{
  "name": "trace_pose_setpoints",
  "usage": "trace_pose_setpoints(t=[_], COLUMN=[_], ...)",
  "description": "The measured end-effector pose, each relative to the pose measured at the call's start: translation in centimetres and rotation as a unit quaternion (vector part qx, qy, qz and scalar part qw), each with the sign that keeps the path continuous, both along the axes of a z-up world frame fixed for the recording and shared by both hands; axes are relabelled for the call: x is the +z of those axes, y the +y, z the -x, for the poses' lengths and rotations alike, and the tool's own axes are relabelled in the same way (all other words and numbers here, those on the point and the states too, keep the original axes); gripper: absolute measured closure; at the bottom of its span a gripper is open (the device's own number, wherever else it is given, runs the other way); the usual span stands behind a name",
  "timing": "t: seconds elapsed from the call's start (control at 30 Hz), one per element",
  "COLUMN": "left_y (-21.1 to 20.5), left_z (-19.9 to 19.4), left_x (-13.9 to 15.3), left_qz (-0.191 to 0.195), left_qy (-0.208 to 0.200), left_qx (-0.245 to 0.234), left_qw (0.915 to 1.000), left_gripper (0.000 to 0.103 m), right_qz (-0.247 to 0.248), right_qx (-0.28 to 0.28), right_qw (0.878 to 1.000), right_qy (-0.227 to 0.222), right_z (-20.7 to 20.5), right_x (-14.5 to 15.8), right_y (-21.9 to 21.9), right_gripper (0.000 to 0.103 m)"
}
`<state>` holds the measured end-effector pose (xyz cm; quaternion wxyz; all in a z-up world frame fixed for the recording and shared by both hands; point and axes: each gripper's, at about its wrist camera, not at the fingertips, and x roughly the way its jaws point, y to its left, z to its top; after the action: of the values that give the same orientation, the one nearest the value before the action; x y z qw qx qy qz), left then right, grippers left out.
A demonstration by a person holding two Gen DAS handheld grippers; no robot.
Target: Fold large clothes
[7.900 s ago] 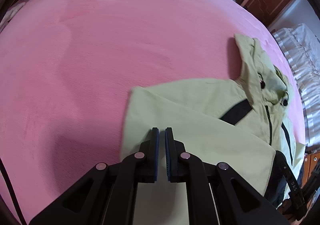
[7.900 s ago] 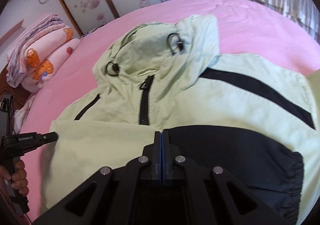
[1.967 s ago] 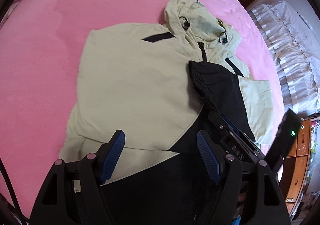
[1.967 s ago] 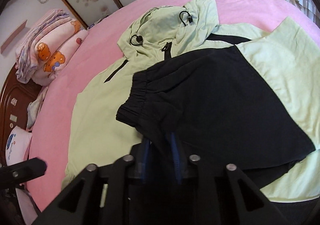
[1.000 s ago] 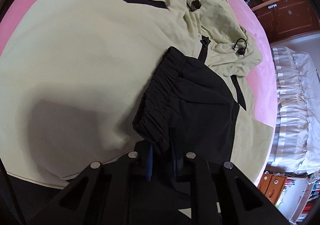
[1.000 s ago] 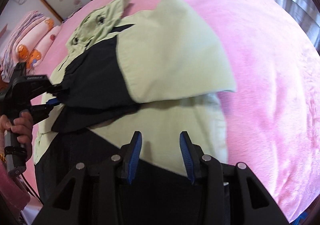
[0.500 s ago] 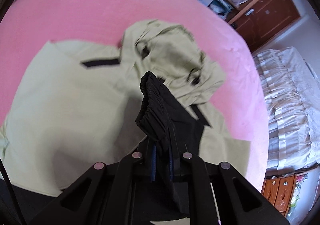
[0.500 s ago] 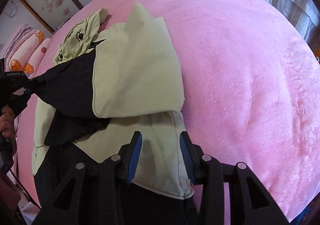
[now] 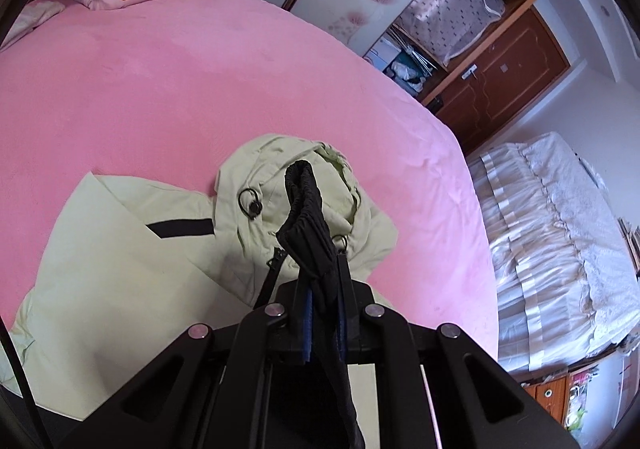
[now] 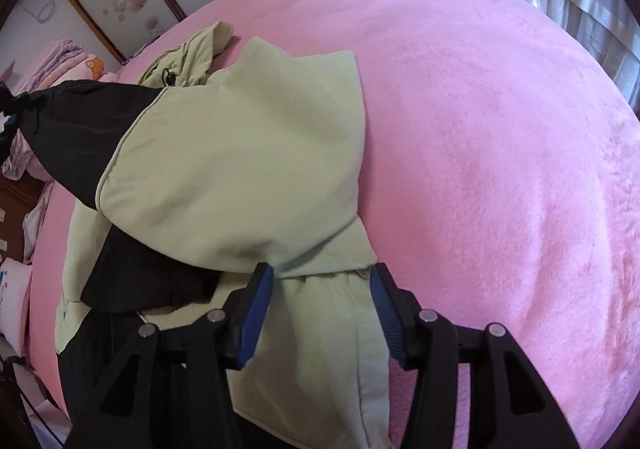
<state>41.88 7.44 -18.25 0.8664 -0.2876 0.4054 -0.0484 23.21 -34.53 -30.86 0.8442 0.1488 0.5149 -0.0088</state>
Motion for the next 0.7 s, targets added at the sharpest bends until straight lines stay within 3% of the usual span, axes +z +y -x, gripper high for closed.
trace_pose_setpoints(t=[0.23, 0.4, 0.7], left_y=[1.5, 0.6, -0.1], left_z=[-0.6, -0.8, -0.2], left_x=[0.7, 1.7, 2.7], left_qz=[0.025, 0.006, -0.025], left_qy=[-0.010, -0.020, -0.035], left_qx=[0.021, 0.000, -0.021], left_qw=[0.9994, 0.9998, 0.9988], left_gripper=[0.096, 0.096, 0.096], right_qz=[0.036, 0.086, 0.128], right_qx=[0.052, 0.059, 0.053], right_qw=[0.998, 0.995, 0.989], right_qy=[-0.008, -0.003, -0.050], right_z=[0.6, 0.5, -2.3], right_x=[0.2, -0.2, 0.6], right_y=[2.2, 2.7, 2.3], right_gripper=[0.048, 0.048, 0.049])
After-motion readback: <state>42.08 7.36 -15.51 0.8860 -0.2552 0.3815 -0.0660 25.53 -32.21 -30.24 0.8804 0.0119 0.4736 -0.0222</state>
